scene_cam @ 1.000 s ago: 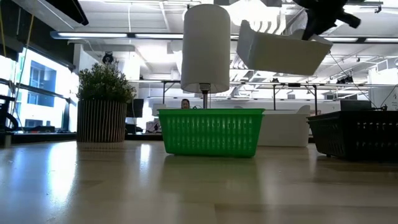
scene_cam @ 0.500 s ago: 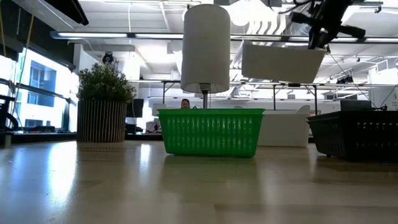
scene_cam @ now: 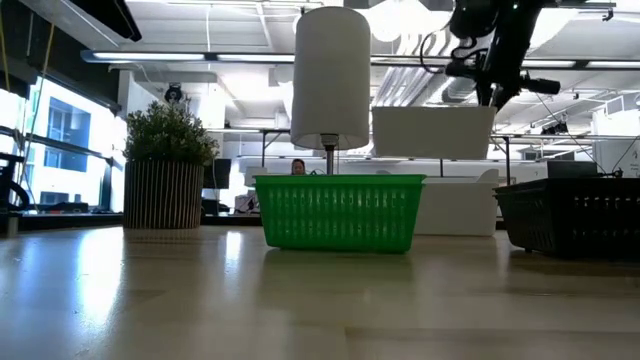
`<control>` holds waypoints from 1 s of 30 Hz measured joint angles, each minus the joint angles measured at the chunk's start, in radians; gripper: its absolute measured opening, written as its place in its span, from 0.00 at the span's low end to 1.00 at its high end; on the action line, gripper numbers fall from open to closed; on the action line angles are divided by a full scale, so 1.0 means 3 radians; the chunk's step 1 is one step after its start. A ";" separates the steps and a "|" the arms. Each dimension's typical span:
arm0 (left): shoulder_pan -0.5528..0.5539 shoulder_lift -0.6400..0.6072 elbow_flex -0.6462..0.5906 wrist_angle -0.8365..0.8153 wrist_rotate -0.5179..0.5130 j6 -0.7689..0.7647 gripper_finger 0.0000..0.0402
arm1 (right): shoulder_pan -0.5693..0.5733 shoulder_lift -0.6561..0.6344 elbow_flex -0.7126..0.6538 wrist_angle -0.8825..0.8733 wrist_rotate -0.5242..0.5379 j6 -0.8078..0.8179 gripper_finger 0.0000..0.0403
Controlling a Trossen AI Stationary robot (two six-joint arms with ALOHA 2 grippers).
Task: Stack baskets by color
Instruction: Stack the white bin on top of the stacked white bins
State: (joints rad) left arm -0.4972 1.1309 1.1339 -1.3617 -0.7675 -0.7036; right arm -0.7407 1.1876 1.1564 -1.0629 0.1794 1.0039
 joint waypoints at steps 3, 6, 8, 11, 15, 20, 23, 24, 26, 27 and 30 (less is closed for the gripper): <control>0.0001 0.0000 0.0000 -0.0004 0.0030 0.0001 0.43 | -0.0088 0.0093 0.0000 -0.0004 -0.0081 -0.0096 0.00; 0.0001 0.0001 0.0000 -0.0006 0.0036 0.0001 0.43 | -0.0157 0.0188 0.0000 -0.0003 -0.0103 -0.0178 0.00; 0.0000 0.0001 0.0000 -0.0008 0.0037 0.0001 0.43 | -0.0201 0.0244 0.0000 -0.0002 -0.0100 -0.0221 0.00; 0.0000 0.0001 0.0000 -0.0006 0.0036 0.0001 0.43 | -0.0275 0.0334 0.0000 0.0000 -0.0101 -0.0320 0.00; 0.0000 0.0001 0.0000 -0.0006 0.0036 0.0001 0.43 | -0.0313 0.0447 0.0000 0.0054 -0.0075 -0.0399 0.00; 0.0000 0.0001 0.0000 -0.0006 0.0035 0.0001 0.43 | -0.0325 0.0598 0.0006 0.0216 -0.0082 -0.0596 0.00; 0.0000 0.0001 0.0000 -0.0006 0.0033 0.0001 0.43 | -0.0325 0.0690 0.0007 0.0228 0.0053 -0.0809 0.00; 0.0001 0.0001 0.0000 -0.0006 0.0033 0.0001 0.43 | -0.0325 0.0711 0.0009 0.0231 0.0078 -0.0869 0.00; 0.0000 0.0001 0.0000 -0.0006 0.0032 0.0001 0.43 | -0.0328 0.0749 0.0014 0.0272 0.0111 -0.0977 0.00; 0.0000 0.0001 0.0000 -0.0006 0.0032 0.0002 0.43 | -0.0336 0.0757 0.0015 0.0297 0.0112 -0.1030 0.00; 0.0001 0.0001 0.0000 -0.0006 0.0029 0.0001 0.43 | -0.0369 0.0763 0.0013 0.0376 0.0069 -0.1120 0.00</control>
State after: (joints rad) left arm -0.4969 1.1313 1.1339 -1.3634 -0.7589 -0.7033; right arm -0.8513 1.4166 1.1603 -0.9502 0.2000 0.6681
